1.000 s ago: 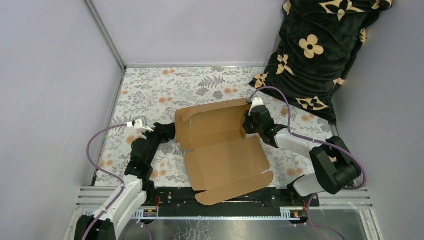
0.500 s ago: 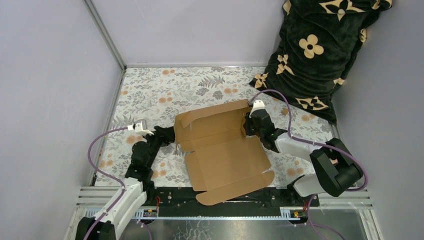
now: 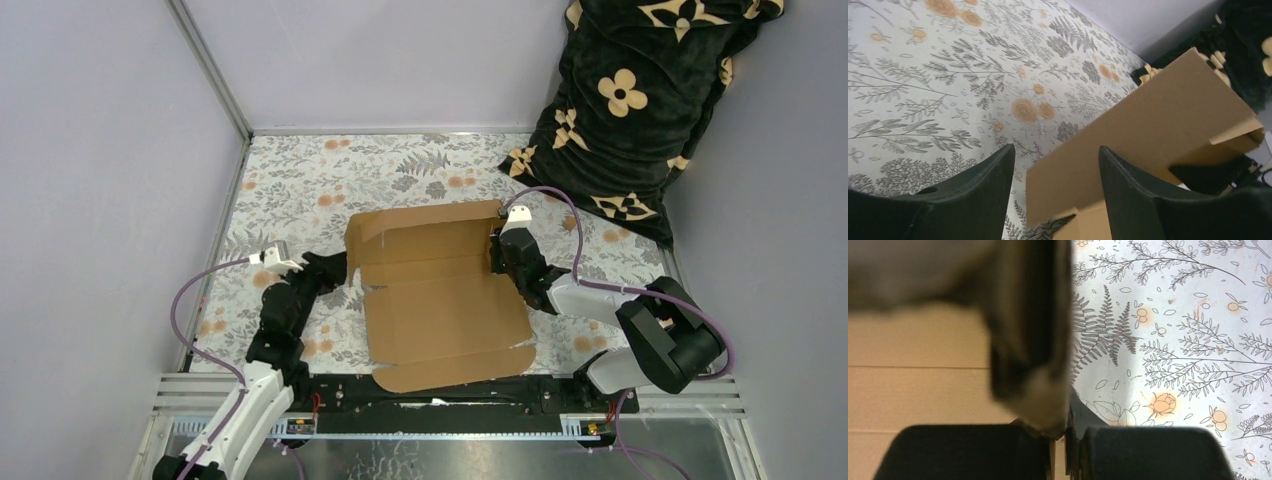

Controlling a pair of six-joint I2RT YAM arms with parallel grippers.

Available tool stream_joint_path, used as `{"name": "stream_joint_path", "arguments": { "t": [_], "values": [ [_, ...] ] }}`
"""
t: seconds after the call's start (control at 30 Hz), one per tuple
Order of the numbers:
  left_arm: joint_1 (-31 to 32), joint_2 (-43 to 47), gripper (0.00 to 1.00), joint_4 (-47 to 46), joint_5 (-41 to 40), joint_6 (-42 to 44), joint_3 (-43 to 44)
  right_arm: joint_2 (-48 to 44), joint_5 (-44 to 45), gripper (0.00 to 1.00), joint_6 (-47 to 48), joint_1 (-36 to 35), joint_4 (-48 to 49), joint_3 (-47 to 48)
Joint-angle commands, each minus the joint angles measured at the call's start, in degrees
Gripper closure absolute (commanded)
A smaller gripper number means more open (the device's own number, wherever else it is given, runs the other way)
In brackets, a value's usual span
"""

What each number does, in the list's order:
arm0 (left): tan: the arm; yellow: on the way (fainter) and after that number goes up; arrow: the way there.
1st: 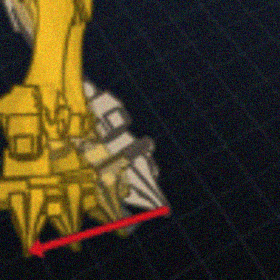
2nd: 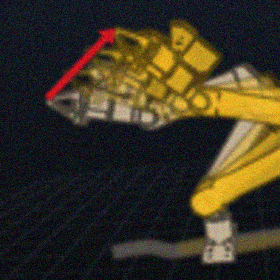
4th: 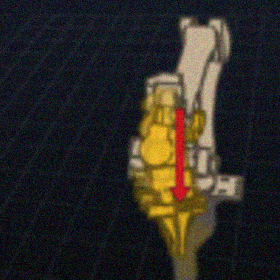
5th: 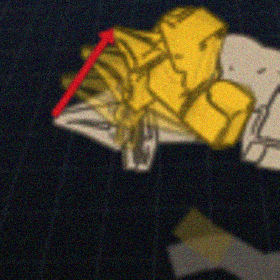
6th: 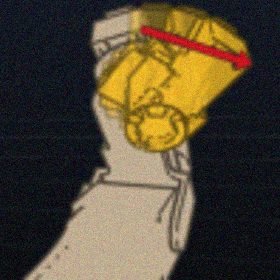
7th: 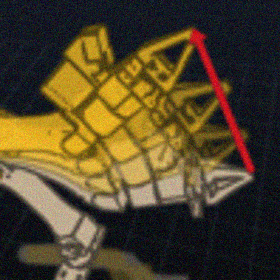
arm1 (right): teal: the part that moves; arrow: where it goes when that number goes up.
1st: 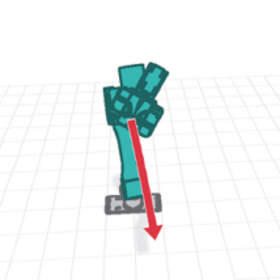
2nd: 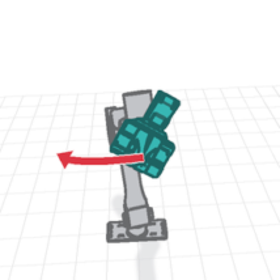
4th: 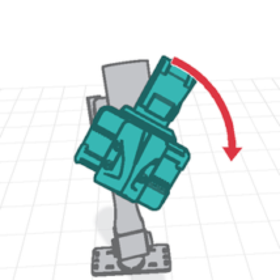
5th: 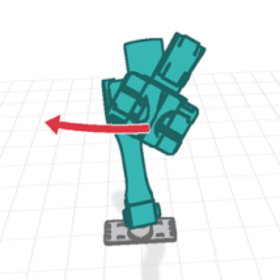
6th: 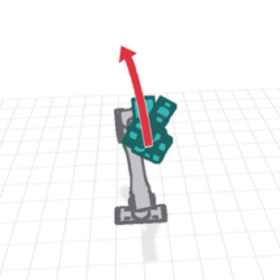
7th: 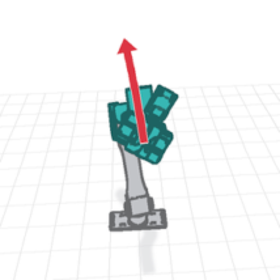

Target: Fold the paper box

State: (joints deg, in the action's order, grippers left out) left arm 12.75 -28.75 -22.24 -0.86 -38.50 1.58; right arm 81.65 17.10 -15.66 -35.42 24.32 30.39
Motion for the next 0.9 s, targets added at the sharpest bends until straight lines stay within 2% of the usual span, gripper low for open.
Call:
{"name": "stream_joint_path", "arguments": {
  "t": [0.0,0.13,0.27,0.4,0.6,0.7,0.87],
  "values": [
    [0.3,1.4,0.31,13.0,-8.6,-2.1,6.9,1.2,5.0,0.96,-1.6,-0.7,-0.8,-1.3],
    [1.0,-2.3,0.36,19.6,-11.1,-4.1,13.1,1.4,6.4,0.96,-1.6,-1.3,-0.8,-1.1],
    [1.5,-4.1,0.39,22.1,-13.6,-6.0,15.9,1.6,8.2,0.96,-1.4,-1.6,-0.7,-1.0],
    [2.2,-3.1,0.52,24.8,-14.1,-5.9,18.8,1.4,12.0,0.95,-1.1,-2.7,-1.3,-0.9],
    [3.3,0.5,0.56,30.0,-16.4,-6.1,22.2,2.0,14.1,0.95,-0.6,-3.6,-2.0,0.4],
    [3.7,0.8,0.58,30.0,-14.5,-6.7,22.6,2.8,14.4,0.95,-0.7,-4.1,-2.2,1.0],
    [6.9,-1.3,0.72,28.1,-12.2,-7.6,22.8,3.8,14.4,0.95,-1.1,-4.7,-2.3,1.3]
  ]
}}
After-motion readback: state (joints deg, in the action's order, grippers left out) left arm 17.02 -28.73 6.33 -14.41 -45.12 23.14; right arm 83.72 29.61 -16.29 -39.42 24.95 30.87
